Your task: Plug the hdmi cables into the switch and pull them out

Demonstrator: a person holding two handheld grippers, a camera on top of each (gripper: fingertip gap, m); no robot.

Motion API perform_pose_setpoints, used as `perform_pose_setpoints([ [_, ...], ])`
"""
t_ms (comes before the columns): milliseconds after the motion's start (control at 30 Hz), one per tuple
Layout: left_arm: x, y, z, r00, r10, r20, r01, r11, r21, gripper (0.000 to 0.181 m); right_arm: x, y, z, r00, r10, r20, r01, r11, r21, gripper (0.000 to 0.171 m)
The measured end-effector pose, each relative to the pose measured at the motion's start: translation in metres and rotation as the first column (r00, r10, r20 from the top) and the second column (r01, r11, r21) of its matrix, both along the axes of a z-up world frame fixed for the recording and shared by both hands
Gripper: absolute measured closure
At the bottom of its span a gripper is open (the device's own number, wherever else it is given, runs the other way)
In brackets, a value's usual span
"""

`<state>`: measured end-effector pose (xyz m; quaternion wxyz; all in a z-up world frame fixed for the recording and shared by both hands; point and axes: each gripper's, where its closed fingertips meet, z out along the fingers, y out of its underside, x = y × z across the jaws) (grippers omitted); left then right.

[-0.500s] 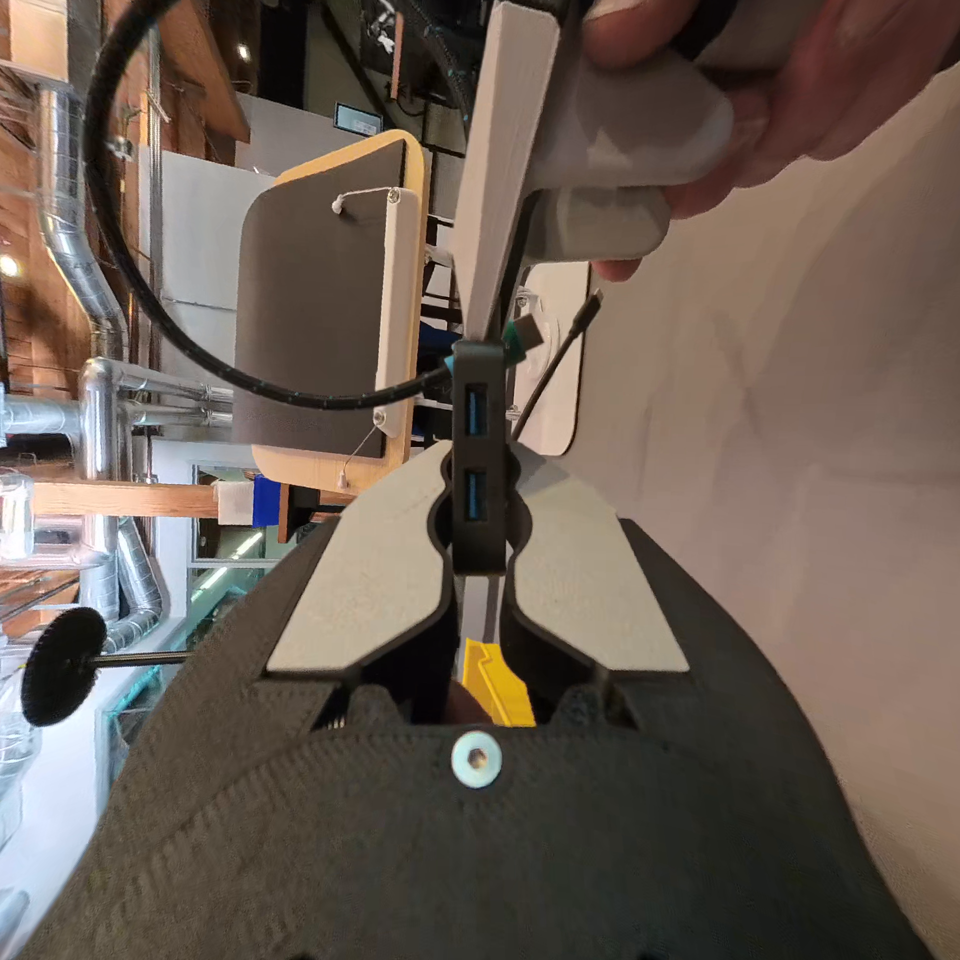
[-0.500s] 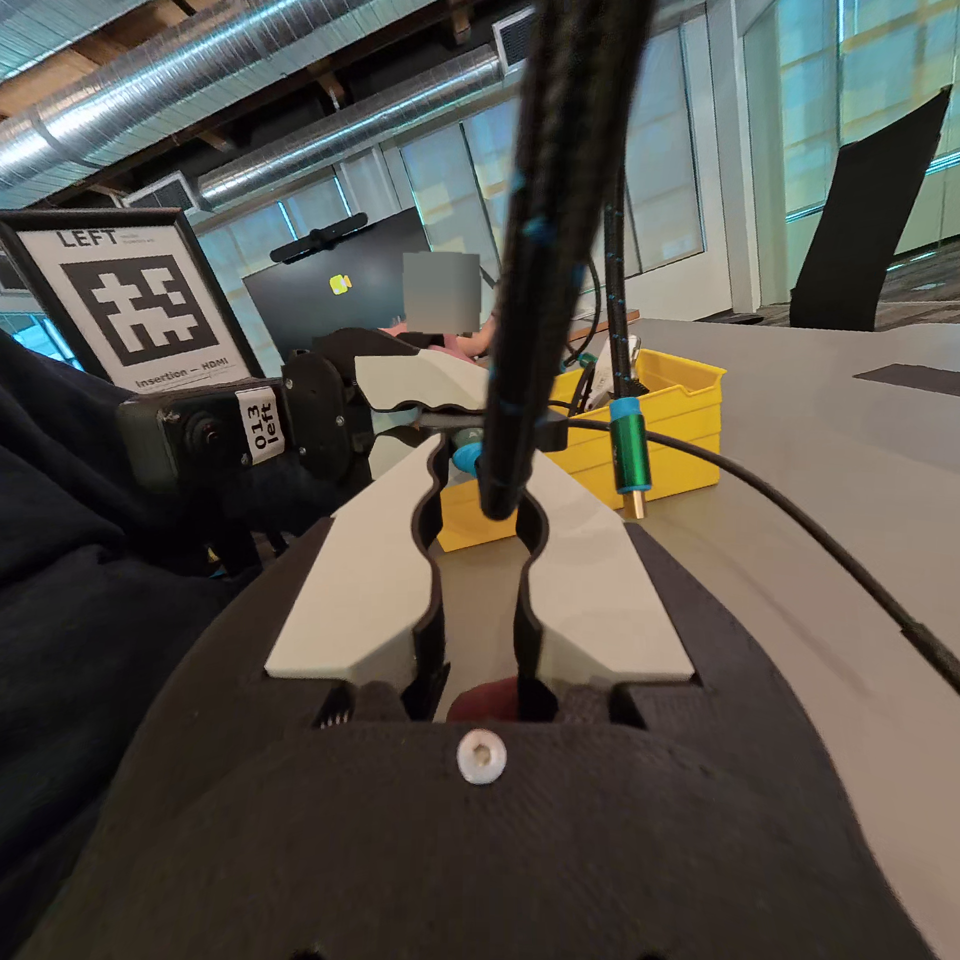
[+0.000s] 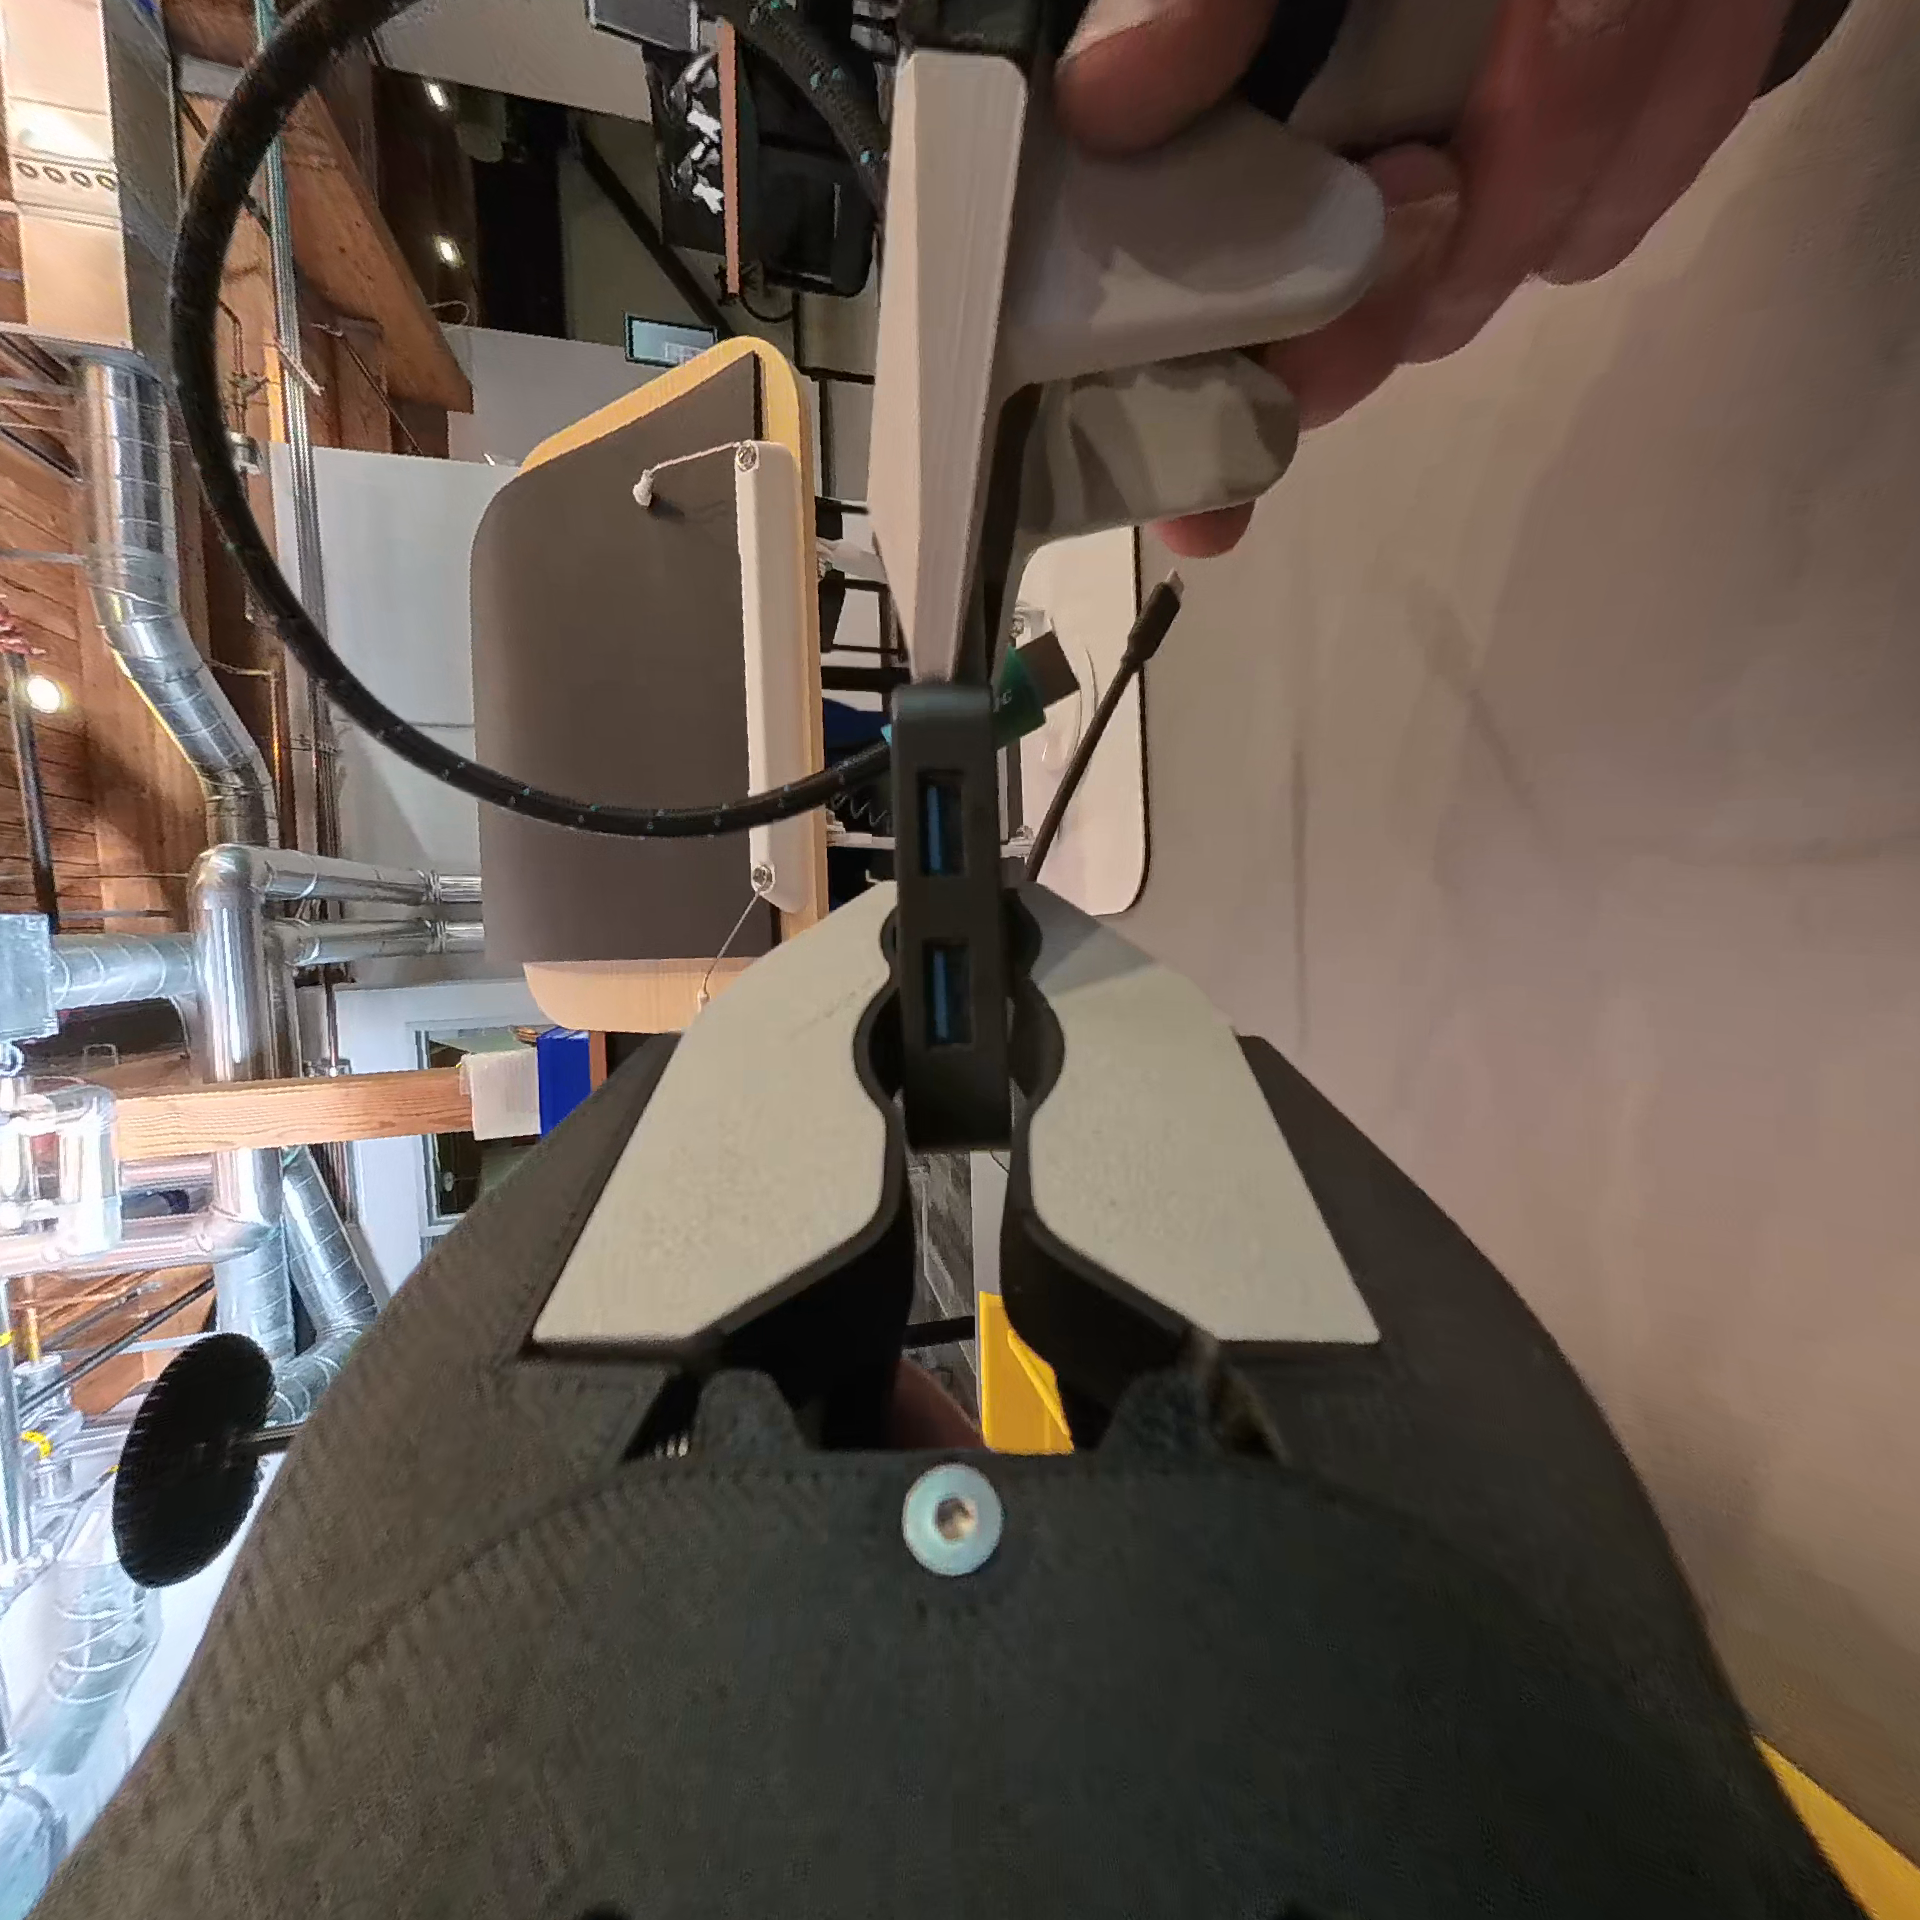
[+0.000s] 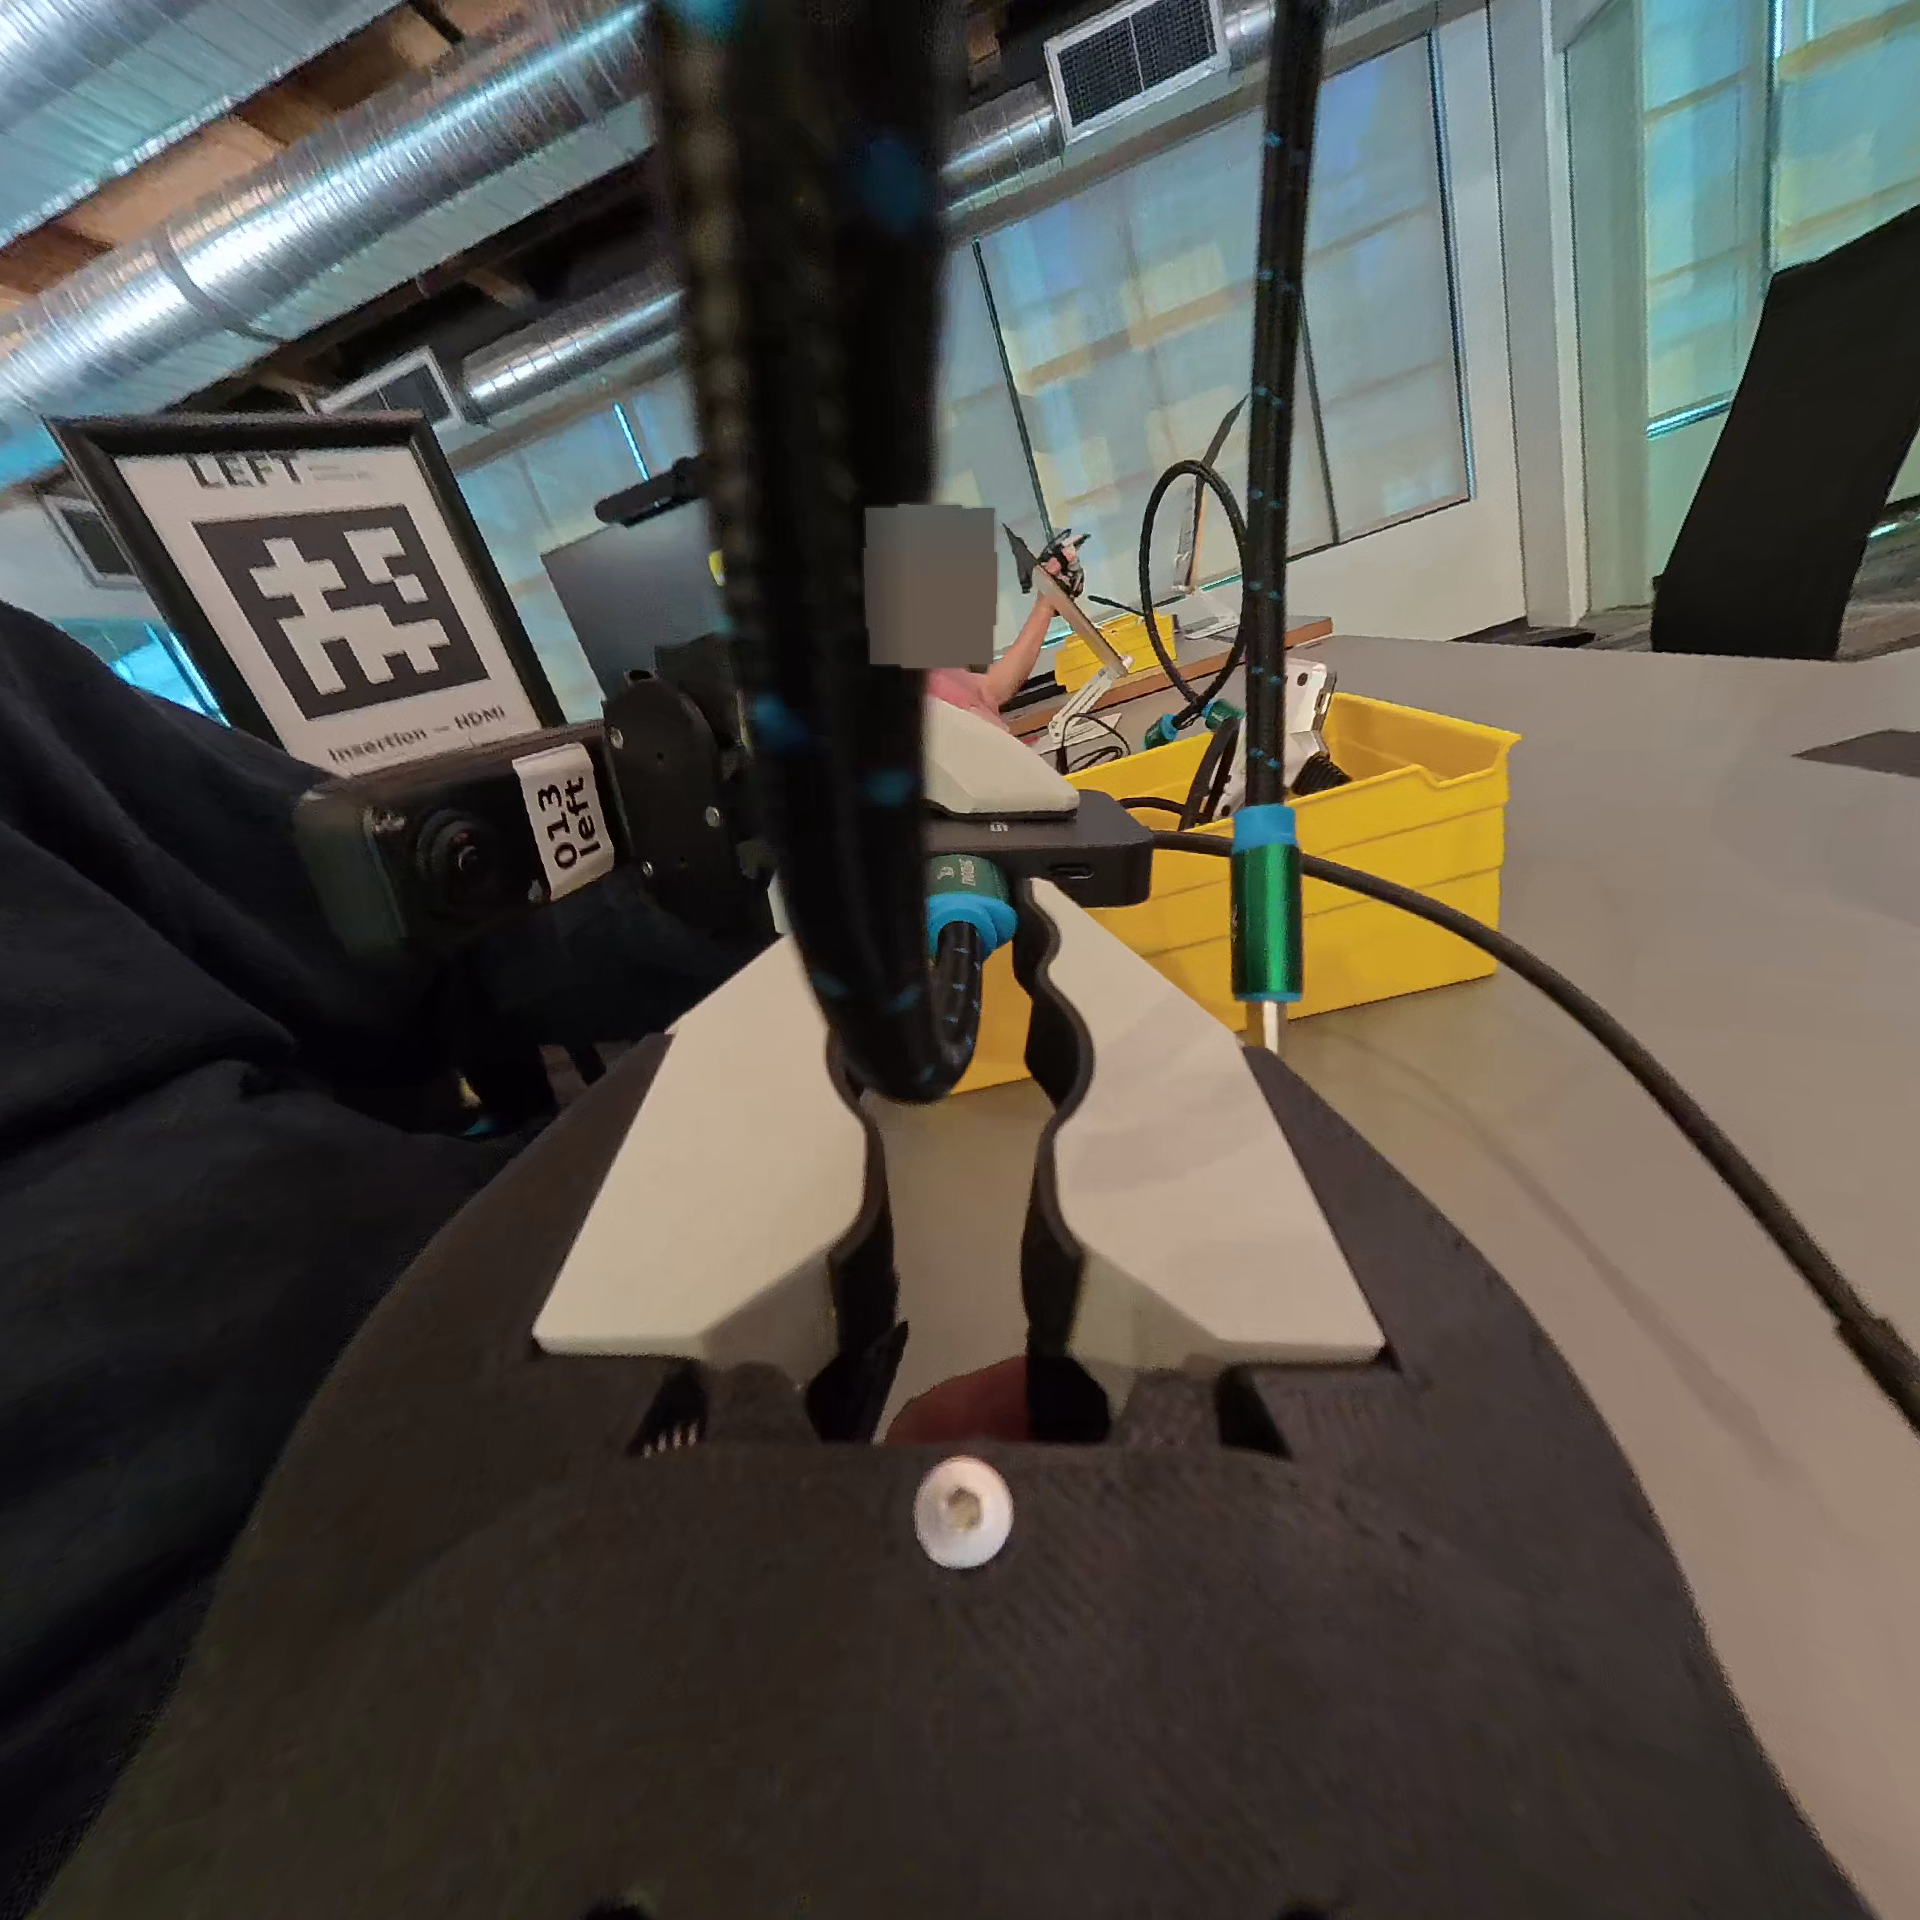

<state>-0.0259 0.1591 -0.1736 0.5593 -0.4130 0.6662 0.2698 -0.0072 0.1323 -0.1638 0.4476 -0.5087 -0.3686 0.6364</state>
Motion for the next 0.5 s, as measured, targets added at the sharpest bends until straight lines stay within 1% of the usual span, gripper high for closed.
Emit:
perform_pose_setpoints([
  [67, 0.000, -0.001, 0.001, 1.000, -0.006, 0.002, 0.006, 1.000, -0.003, 0.167, 0.000, -0.002, 0.000, 1.000, -0.012, 0.008, 0.012, 0.999, 0.040, 0.156],
  [100, 0.000, -0.001, 0.002, 1.000, -0.008, 0.009, 0.008, 1.000, -0.008, 0.168, 0.000, -0.002, 0.001, 1.000, -0.011, 0.003, 0.011, 0.999, 0.043, 0.152],
  [133, 0.000, -0.001, 0.003, 1.000, -0.004, 0.025, 0.004, 1.000, -0.014, 0.168, 0.000, -0.002, 0.002, 1.000, -0.009, -0.006, 0.009, 0.999, 0.037, 0.155],
  [200, -0.002, 0.001, 0.007, 0.997, 0.015, 0.077, -0.011, 0.999, -0.045, 0.163, 0.001, -0.002, 0.003, 1.000, -0.012, -0.014, 0.013, 0.999, 0.040, 0.151],
  [300, -0.006, 0.002, 0.009, 0.993, 0.024, 0.115, -0.013, 0.996, -0.094, 0.152, 0.001, -0.002, 0.005, 1.000, -0.019, -0.023, 0.021, 0.999, 0.050, 0.152],
  [367, -0.008, 0.002, 0.011, 0.983, 0.036, 0.179, -0.005, 0.986, -0.169, 0.143, 0.002, -0.003, 0.007, 0.999, -0.016, -0.036, 0.018, 0.998, 0.054, 0.152],
  [433, -0.012, 0.002, 0.013, 0.971, 0.053, 0.233, 0.004, 0.971, -0.239, 0.130, 0.004, -0.003, 0.009, 0.999, -0.018, -0.049, 0.021, 0.998, 0.055, 0.152],
  [500, -0.015, 0.001, 0.014, 0.953, 0.077, 0.292, 0.030, 0.938, -0.344, 0.119, 0.006, -0.003, 0.012, 0.998, -0.016, -0.063, 0.019, 0.998, 0.055, 0.152],
])
